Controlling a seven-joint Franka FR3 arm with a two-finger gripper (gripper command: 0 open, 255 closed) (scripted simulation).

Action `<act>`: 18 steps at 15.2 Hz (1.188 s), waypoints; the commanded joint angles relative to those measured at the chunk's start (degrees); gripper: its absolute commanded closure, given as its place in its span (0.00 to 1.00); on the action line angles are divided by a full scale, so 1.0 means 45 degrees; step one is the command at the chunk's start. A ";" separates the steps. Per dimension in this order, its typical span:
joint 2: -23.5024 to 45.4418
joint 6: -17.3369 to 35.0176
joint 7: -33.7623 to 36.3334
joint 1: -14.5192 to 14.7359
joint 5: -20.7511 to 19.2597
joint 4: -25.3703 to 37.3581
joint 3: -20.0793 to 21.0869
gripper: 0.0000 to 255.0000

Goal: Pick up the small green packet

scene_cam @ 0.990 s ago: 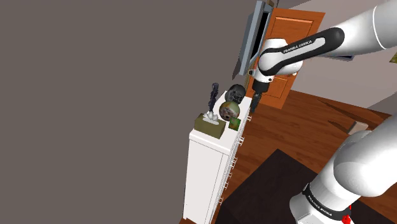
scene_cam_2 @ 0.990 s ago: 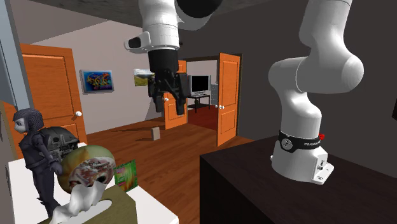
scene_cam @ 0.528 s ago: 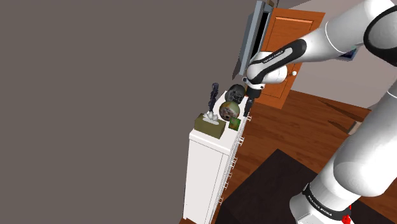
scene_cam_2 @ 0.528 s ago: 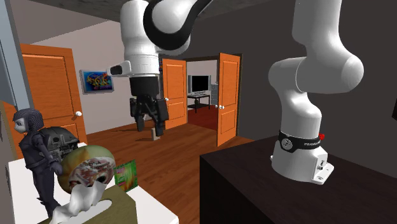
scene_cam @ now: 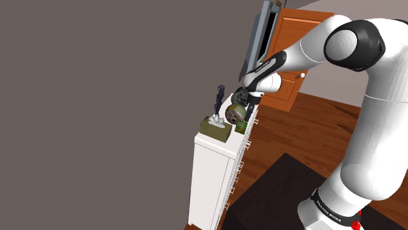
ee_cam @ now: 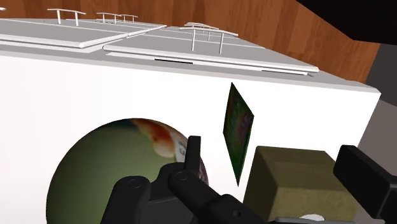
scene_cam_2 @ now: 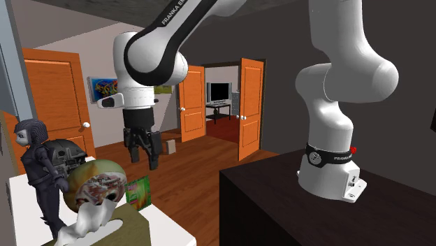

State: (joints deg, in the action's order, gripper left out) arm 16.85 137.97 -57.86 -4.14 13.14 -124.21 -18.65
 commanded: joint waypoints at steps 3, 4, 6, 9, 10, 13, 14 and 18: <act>0.0649 0.0528 -0.0345 -0.0161 0.0389 0.0086 0.0174 0.00; 0.0788 0.0661 -0.0409 -0.0192 0.0474 0.0083 0.0219 0.00; 0.1010 0.0868 -0.0511 -0.0245 0.0609 0.0085 0.0294 0.00; 0.1027 0.0855 -0.0511 -0.0250 0.0611 0.0113 0.0296 1.00; 0.1024 0.0853 -0.0512 -0.0251 0.0609 0.0112 0.0294 1.00; 0.1023 0.0853 -0.0512 -0.0251 0.0609 0.0111 0.0294 1.00; 0.1023 0.0853 -0.0512 -0.0251 0.0609 0.0112 0.0294 1.00; 0.0868 0.0737 -0.0446 -0.0211 0.0523 0.0082 0.0245 1.00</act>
State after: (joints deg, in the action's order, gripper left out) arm 21.11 141.60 -60.05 -5.20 15.71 -123.82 -17.44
